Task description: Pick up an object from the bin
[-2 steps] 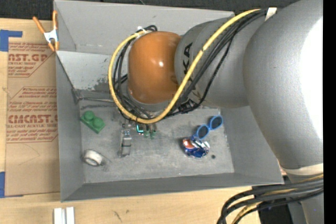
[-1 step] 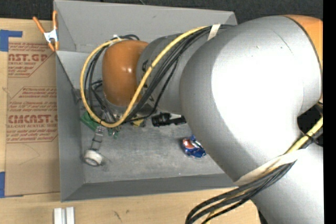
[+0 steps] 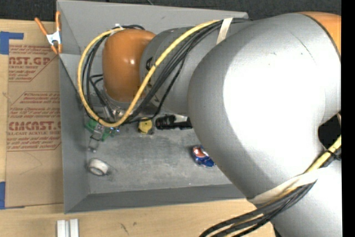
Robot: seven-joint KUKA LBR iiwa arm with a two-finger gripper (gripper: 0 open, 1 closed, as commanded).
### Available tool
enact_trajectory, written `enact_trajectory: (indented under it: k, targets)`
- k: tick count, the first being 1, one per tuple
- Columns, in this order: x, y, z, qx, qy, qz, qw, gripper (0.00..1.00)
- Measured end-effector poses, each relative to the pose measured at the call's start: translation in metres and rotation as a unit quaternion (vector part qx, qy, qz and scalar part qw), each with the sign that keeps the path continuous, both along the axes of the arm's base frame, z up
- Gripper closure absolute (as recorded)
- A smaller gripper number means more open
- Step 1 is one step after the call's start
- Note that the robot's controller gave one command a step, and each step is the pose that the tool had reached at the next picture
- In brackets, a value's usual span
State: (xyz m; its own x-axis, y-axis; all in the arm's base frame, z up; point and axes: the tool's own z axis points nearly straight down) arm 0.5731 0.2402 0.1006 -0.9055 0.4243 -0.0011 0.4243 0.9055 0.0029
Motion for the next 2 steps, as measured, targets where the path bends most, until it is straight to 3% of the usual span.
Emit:
enact_trajectory:
  k: [1, 2]
  targets:
    - [0.001, -0.028, 0.012, -0.001, 0.001, -0.087, 0.9962, 0.0]
    - [-0.013, -0.006, -0.033, -0.001, 0.0034, -0.162, 0.9867, 0.0]
